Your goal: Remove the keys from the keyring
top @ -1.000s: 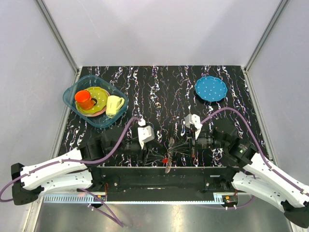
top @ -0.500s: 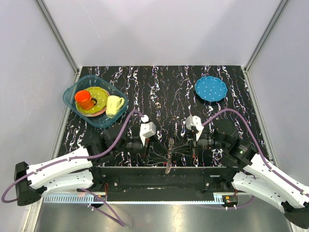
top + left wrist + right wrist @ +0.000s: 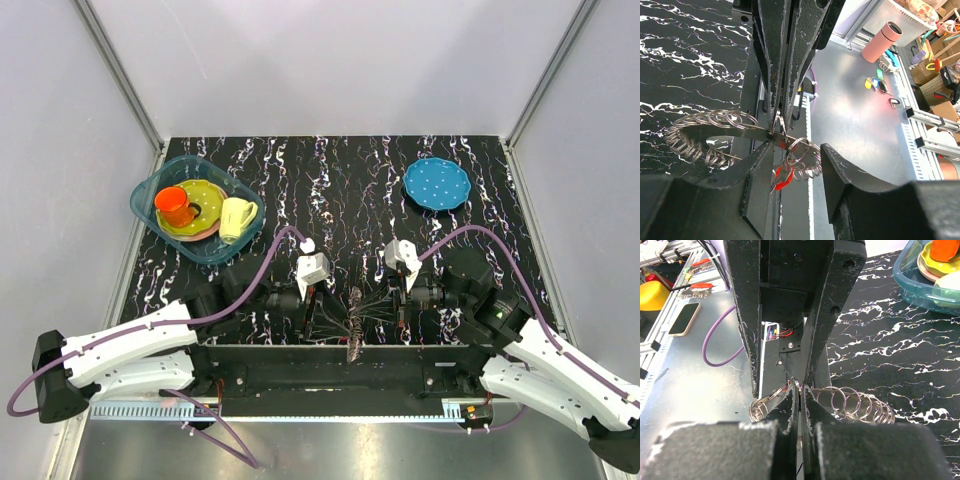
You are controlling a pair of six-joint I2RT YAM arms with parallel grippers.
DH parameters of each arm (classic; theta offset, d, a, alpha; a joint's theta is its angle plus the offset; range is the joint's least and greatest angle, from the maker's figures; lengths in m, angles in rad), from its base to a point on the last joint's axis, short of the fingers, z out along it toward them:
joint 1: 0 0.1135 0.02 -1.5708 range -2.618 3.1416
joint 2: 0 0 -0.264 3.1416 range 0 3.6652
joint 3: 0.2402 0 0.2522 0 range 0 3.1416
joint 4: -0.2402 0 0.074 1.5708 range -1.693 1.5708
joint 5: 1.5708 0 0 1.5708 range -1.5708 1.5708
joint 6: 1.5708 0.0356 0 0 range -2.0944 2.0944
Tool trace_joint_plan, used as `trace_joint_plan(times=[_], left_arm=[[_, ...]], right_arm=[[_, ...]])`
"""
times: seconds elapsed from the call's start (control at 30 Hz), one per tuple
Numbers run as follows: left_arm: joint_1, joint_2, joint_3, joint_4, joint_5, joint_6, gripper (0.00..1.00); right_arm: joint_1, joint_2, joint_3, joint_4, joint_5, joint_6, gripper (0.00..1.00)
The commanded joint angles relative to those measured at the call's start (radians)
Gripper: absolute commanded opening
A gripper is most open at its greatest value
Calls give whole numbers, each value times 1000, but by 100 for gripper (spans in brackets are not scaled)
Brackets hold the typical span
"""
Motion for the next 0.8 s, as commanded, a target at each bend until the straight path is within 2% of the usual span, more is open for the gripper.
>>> trace_joint_plan(times=[0.0,0.43,0.77], left_arm=[[2,-28,24,55,30,-4,43],[2,-18,27,75,62,-10,38],[2,-11,30,60,36,1,35]], right_arm=[[6,-4,10,65,-8,-12,0],[6,8,13,60,27,-7,0],[6,20,10,62,38,2,0]])
